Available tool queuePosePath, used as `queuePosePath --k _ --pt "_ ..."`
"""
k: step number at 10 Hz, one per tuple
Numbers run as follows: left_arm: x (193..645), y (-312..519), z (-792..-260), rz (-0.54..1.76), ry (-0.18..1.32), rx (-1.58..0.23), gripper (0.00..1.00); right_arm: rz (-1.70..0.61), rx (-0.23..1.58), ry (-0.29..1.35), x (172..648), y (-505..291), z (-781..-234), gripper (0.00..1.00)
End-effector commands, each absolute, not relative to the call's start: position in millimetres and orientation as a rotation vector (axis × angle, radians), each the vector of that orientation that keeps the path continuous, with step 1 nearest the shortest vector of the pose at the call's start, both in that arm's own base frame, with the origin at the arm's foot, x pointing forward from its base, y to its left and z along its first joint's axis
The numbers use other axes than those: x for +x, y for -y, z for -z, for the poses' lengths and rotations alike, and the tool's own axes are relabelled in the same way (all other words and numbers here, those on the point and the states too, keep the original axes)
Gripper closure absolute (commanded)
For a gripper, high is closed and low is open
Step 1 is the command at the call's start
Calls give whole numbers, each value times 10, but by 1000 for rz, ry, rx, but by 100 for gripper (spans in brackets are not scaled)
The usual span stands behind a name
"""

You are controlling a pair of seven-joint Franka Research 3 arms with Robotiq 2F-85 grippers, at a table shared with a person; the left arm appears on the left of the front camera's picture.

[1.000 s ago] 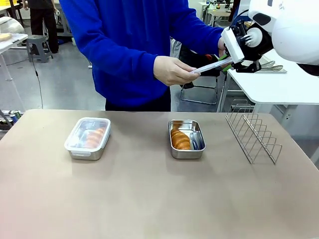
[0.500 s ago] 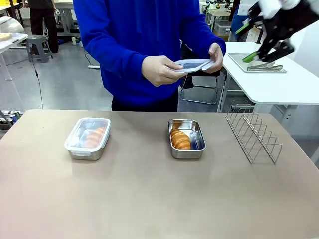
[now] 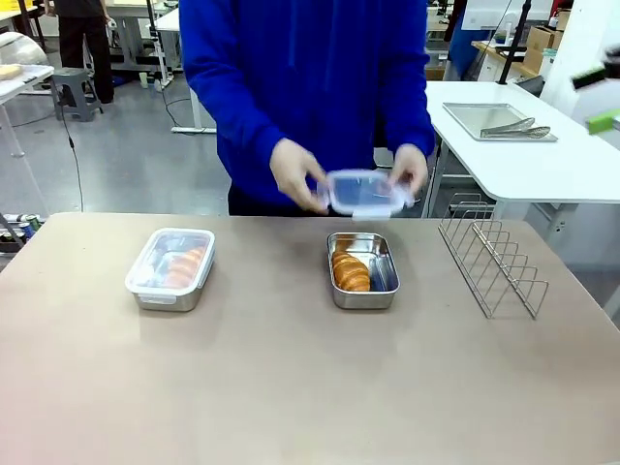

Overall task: Place the bread in airtight containers.
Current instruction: Release when the human grabs the Airtight Container lid.

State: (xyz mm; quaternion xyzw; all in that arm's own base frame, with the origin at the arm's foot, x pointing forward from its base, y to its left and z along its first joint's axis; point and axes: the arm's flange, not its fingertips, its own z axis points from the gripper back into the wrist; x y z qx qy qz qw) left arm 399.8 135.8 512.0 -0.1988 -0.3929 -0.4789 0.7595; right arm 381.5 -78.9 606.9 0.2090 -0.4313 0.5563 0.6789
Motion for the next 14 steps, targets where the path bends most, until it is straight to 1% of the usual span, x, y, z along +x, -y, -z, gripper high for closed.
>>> queuePosePath --k 1,4,5,6,7,14 --pt "3990 -1341 -5120 1052 866 -438 0 -1130 529 958 3726 1078 -5796 0" --pt "3990 -1341 -5120 1052 866 -438 0 -1066 531 931 3474 1328 -5585 0" --pt "3990 -1341 -5120 1052 866 -438 0 -1054 524 954 3452 1353 -5570 0" --pt "3990 -1341 -5120 1052 866 -438 0 -1015 512 1043 3427 1346 -5616 0" --pt "3990 -1341 -5120 1052 866 -438 0 -1045 530 909 3485 1462 -5557 0" --pt "3990 -1341 -5120 1052 866 -438 0 -1045 530 909 3485 1462 -5557 0"
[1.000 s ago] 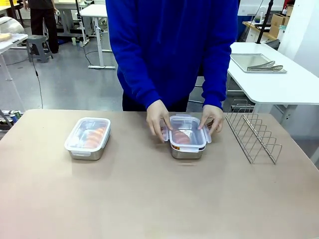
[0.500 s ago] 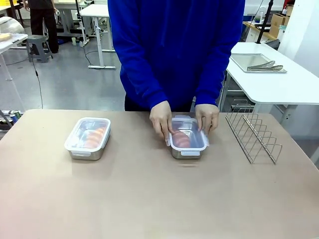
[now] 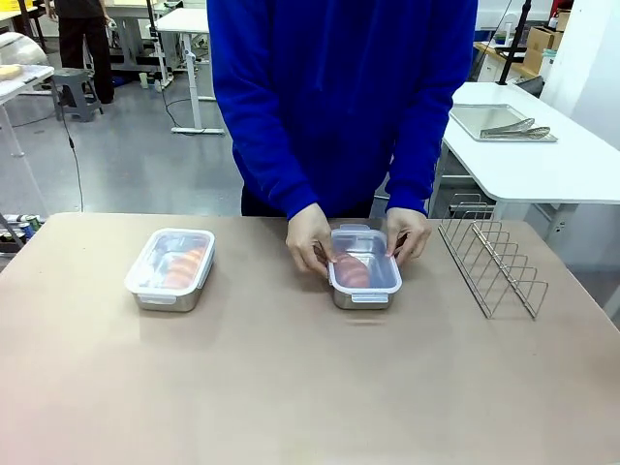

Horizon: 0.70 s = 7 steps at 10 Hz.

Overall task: Place the bread in airtight containers.
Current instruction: Release when the human grabs the Airtight Container lid.

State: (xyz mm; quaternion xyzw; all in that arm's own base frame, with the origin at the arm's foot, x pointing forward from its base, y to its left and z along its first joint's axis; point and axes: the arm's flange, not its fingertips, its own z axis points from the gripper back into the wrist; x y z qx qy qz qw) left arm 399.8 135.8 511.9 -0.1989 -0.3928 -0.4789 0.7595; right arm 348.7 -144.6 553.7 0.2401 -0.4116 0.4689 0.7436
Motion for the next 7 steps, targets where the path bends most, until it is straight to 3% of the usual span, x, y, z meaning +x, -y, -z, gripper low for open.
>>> queuePosePath --k 1,7 --pt "3990 -1341 -5120 1052 866 -438 0 -1045 530 909 3485 1462 -5557 0" --pt "3990 -1341 -5120 1052 866 -438 0 -1045 530 909 3485 1462 -5557 0"
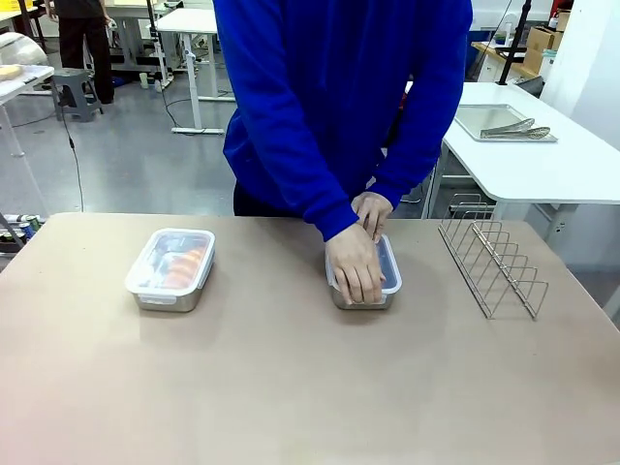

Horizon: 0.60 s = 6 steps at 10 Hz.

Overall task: Place the bread in airtight containers.
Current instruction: Release when the human grabs the Airtight Container lid.

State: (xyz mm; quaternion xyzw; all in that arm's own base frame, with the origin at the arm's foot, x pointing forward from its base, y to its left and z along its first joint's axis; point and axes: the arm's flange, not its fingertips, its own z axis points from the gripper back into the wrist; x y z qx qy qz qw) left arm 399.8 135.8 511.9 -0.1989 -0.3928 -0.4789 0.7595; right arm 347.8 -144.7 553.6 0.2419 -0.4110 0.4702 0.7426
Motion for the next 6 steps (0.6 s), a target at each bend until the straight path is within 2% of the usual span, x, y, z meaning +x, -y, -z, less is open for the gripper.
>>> queuePosePath --k 1,6 --pt "3990 -1341 -5120 1052 866 -438 0 -1045 530 909 3485 1462 -5557 0" --pt "3990 -1341 -5120 1052 866 -438 0 -1045 530 909 3485 1462 -5557 0"
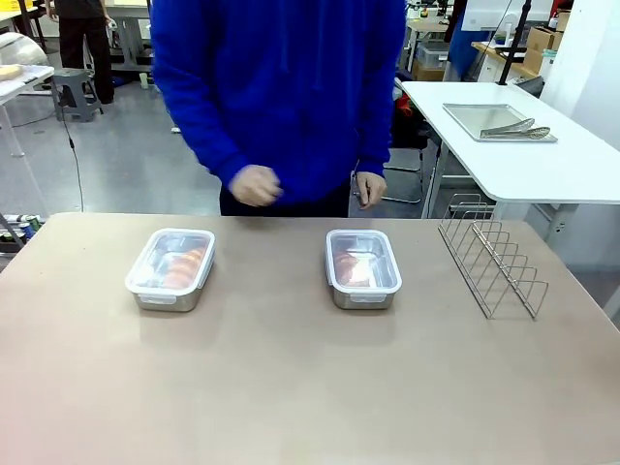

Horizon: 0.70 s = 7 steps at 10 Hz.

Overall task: Place the bread in airtight containers.
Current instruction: Release when the human grabs the Airtight Container lid.

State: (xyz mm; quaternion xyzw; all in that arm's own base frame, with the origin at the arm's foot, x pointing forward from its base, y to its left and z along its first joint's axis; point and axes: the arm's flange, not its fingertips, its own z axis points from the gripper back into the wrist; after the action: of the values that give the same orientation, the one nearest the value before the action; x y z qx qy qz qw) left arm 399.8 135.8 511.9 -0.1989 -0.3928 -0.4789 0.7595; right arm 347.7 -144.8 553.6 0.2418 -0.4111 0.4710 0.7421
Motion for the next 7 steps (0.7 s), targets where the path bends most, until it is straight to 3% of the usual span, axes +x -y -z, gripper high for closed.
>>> queuePosePath --k 1,7 --pt "3990 -1341 -5120 1052 866 -438 0 -1045 530 909 3485 1462 -5557 0" --pt "3990 -1341 -5120 1052 866 -438 0 -1045 530 909 3485 1462 -5557 0"
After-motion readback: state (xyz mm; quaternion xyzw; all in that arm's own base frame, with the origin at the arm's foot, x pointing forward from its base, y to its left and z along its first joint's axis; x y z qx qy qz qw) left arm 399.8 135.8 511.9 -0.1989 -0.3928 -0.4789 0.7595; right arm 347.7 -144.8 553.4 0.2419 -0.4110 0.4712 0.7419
